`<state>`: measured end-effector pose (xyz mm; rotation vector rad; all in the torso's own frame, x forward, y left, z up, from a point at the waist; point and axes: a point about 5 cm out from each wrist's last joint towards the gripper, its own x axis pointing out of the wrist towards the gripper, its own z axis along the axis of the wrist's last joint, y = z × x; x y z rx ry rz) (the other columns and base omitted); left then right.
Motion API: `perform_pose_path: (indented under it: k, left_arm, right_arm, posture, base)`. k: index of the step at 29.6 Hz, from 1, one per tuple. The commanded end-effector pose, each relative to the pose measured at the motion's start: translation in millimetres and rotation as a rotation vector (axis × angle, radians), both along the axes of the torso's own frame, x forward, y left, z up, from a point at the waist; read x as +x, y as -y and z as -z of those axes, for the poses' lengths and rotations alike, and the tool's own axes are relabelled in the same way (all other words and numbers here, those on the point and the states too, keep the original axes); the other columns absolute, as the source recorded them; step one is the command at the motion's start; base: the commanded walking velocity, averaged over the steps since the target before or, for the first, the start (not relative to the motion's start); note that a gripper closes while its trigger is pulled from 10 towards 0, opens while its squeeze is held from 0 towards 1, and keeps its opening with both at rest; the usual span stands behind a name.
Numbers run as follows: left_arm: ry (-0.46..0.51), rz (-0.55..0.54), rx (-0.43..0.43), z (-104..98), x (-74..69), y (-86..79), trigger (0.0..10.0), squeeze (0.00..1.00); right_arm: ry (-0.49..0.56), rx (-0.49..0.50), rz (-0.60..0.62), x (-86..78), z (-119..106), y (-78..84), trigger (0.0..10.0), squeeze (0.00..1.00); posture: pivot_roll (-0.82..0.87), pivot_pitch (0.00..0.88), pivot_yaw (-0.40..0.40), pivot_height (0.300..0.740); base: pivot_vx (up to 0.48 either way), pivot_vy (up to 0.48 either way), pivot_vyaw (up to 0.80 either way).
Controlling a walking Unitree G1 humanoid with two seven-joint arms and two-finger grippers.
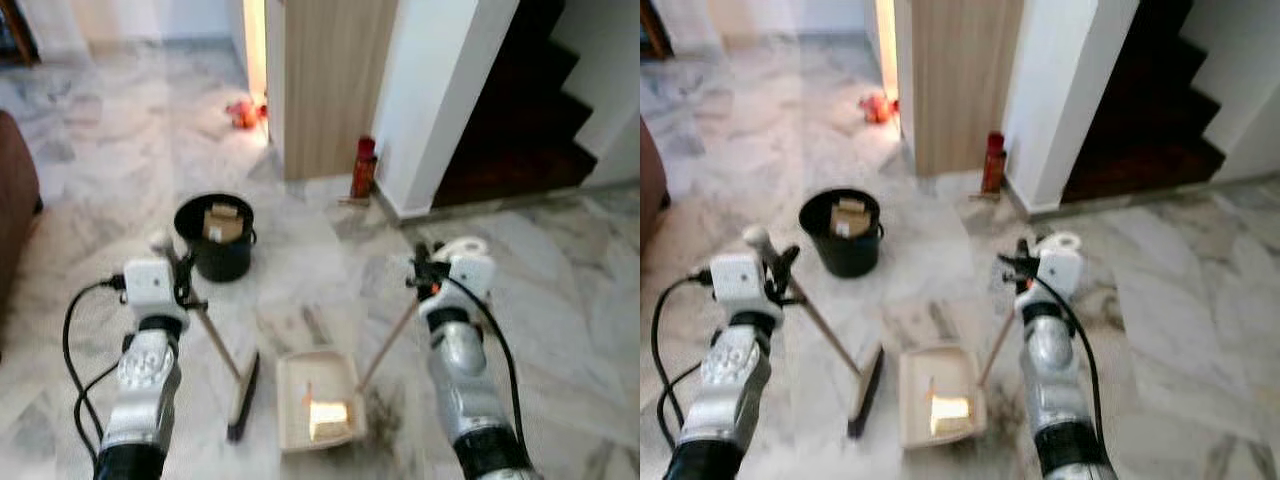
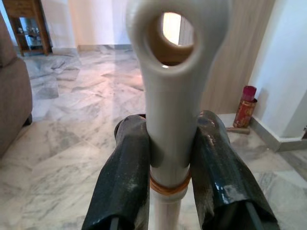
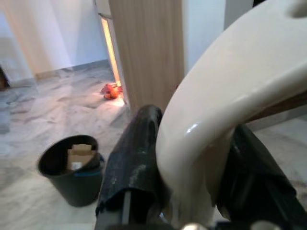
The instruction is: Sweep floor
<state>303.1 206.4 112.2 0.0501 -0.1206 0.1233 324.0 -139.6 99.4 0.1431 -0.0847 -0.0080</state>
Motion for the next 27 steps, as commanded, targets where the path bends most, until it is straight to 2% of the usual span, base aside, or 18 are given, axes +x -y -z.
perform_pose_path:
  k: [1,4,21,27]
  left_arm:
    - [0.039,0.028,0.014,-8.4,2.4,6.8,10.0,0.00]
    - [0.035,0.027,0.014,-8.1,2.6,6.6,10.0,0.00]
    - [0.044,0.025,0.011,-8.4,1.7,7.4,10.0,0.00]
    - [0.041,0.015,0.026,-8.1,1.3,6.4,10.0,0.00]
  right_arm:
    - [0.034,0.010,0.027,1.0,-6.6,8.4,10.0,0.00]
    - [0.041,0.007,0.028,1.1,-7.6,8.9,10.0,0.00]
    - [0.044,0.005,0.024,1.3,-8.1,9.6,10.0,0.00]
    - [0.034,0.017,0.016,1.2,-6.8,8.3,10.0,0.00]
  posture:
    - [0.04,0.018,-0.019,0.740]
    - [0.04,0.014,-0.018,0.740]
    - [0.04,0.009,-0.025,0.740]
    - [0.04,0.014,-0.025,0.740]
  base:
    - [0.000,0.000,0.00]
    - [0.000,0.000,0.44]
    - [0.000,0.000,0.80]
    - [0.000,0.000,0.00]
